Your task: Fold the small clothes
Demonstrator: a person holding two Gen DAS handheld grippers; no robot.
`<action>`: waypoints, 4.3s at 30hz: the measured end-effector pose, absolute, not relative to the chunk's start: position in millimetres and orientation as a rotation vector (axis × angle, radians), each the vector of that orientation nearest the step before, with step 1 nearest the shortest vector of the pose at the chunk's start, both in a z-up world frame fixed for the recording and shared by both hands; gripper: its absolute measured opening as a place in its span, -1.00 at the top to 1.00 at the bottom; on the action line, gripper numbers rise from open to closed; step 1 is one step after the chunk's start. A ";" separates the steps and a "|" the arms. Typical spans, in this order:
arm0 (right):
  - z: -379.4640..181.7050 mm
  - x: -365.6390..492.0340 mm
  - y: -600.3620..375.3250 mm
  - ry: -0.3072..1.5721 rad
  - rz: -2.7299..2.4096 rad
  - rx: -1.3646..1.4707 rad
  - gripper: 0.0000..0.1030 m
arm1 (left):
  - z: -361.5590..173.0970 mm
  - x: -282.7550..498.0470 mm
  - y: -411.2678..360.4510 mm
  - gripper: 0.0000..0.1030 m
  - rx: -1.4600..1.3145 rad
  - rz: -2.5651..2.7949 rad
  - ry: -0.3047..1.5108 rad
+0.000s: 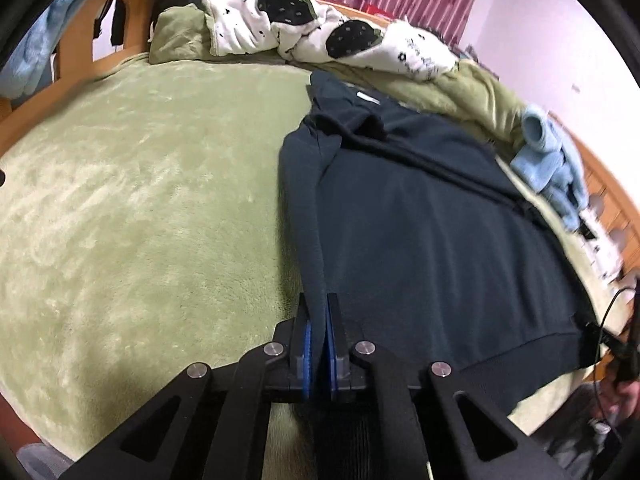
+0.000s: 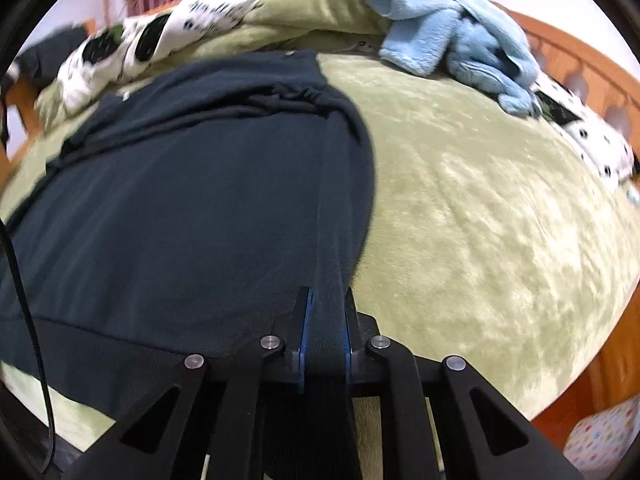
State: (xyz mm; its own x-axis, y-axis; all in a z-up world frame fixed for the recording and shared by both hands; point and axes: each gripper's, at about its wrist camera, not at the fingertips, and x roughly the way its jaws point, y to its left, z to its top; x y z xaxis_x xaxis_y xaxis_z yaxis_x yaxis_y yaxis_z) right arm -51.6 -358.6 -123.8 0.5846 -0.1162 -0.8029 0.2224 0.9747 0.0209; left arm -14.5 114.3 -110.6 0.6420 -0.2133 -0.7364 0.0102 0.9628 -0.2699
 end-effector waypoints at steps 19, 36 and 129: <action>-57.8 -133.0 -348.2 0.806 -0.154 0.151 0.79 | -61.0 -73.7 124.1 0.88 -0.251 -0.129 0.786; -2.0 -186.0 -348.0 0.677 -0.132 0.176 0.79 | -12.7 -118.3 129.8 0.88 -0.250 -0.153 0.697; -104.9 146.6 -327.6 0.962 0.002 0.111 0.57 | -91.3 154.3 10.2 -0.30 -0.006 -0.150 0.896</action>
